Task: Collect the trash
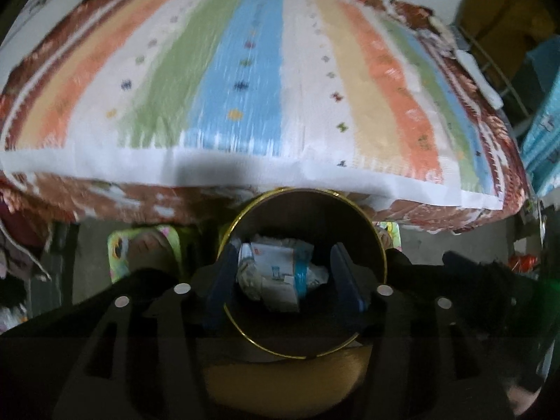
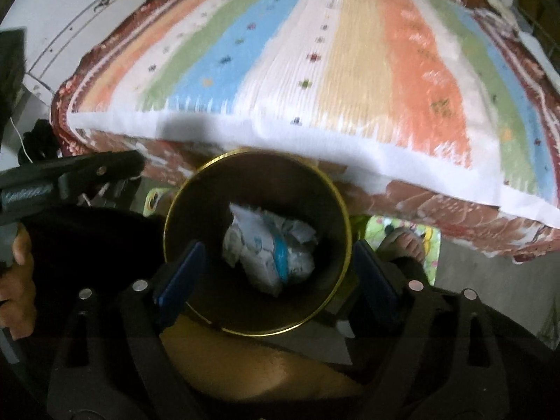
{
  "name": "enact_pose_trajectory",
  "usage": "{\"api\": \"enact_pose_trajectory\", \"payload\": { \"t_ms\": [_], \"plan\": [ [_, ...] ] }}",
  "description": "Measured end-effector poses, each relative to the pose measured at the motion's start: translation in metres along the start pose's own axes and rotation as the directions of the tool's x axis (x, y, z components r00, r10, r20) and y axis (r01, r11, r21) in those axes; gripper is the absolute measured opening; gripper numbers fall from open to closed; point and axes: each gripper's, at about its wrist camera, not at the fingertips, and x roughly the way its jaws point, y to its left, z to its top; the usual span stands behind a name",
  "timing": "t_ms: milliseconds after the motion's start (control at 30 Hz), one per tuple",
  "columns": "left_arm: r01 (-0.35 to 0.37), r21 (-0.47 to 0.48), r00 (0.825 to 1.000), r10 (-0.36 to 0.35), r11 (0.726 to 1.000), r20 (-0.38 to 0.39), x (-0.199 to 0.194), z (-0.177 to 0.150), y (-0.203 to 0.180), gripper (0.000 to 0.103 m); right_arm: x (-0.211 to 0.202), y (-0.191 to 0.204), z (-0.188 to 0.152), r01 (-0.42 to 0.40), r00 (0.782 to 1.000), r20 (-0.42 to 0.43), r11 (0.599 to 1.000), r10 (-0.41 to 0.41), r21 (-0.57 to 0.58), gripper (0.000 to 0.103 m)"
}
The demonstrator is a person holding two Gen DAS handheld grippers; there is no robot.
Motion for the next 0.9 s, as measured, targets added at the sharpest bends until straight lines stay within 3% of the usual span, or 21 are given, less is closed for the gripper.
{"api": "enact_pose_trajectory", "payload": {
  "t_ms": [167, 333, 500, 733, 900],
  "plan": [
    [0.034, 0.079, 0.992, -0.043, 0.996, 0.115, -0.032, -0.020, -0.006, 0.072, -0.032, 0.002, -0.013, -0.008, 0.994, 0.113, 1.000, 0.010, -0.022, 0.090],
    [0.007, 0.180, 0.983, -0.040, 0.984, 0.178, -0.050, -0.049, -0.015, 0.080, -0.061, 0.006, -0.032, -0.006, 0.974, 0.225, 0.999, 0.015, -0.042, 0.094],
    [-0.021, 0.216, 0.968, -0.035, 0.976, 0.250, -0.058, -0.073, -0.018, 0.097, -0.081, 0.010, -0.050, -0.009, 0.952, 0.305, 0.998, 0.028, -0.065, 0.094],
    [-0.027, 0.233, 0.961, -0.039, 0.972, 0.275, -0.057, -0.089, -0.021, 0.097, -0.097, 0.020, -0.070, -0.009, 0.925, 0.377, 0.993, 0.053, -0.117, 0.094],
    [-0.020, 0.198, 0.950, -0.043, 0.980, 0.309, -0.063, -0.088, -0.017, 0.097, -0.100, 0.021, -0.072, -0.019, 0.919, 0.388, 0.992, 0.066, -0.124, 0.094]
  ]
}}
